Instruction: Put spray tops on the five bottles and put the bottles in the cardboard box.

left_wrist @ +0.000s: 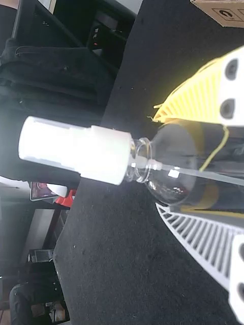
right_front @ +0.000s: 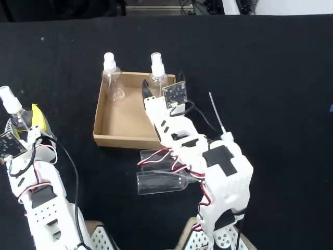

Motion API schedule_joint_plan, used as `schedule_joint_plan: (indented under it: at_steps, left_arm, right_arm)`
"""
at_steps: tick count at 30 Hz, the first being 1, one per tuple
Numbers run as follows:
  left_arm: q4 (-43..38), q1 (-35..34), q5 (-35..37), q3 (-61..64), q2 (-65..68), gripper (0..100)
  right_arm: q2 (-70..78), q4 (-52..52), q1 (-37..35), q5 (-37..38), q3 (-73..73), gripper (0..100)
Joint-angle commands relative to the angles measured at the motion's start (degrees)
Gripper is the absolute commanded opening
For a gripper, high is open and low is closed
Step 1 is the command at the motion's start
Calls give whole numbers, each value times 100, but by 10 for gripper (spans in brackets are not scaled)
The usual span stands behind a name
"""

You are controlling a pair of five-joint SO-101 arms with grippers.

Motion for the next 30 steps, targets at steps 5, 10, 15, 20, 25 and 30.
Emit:
schedule_joint_plan:
  at_steps: [5,10,15,20,25,30]
  left_arm:
    - [18,-31,70,127,-97,30]
    - [26,-31,70,127,-97,30]
    - [26,-31,70,127,-97,30]
    - [35,-31,44,127,-53,32]
    - [35,-13,35,119,-97,33]
    - [35,470,26,-127,-97,33]
  right_arm:
    - [-1068,-202,9,53,426,358]
    - [-1745,290,-9,44,673,358]
    - [-2264,932,-26,44,822,356]
    - [-3204,1398,9,44,1314,354]
    - [-4743,2453,9,44,1851,354]
    - [-6527,4176,369,44,2105,354]
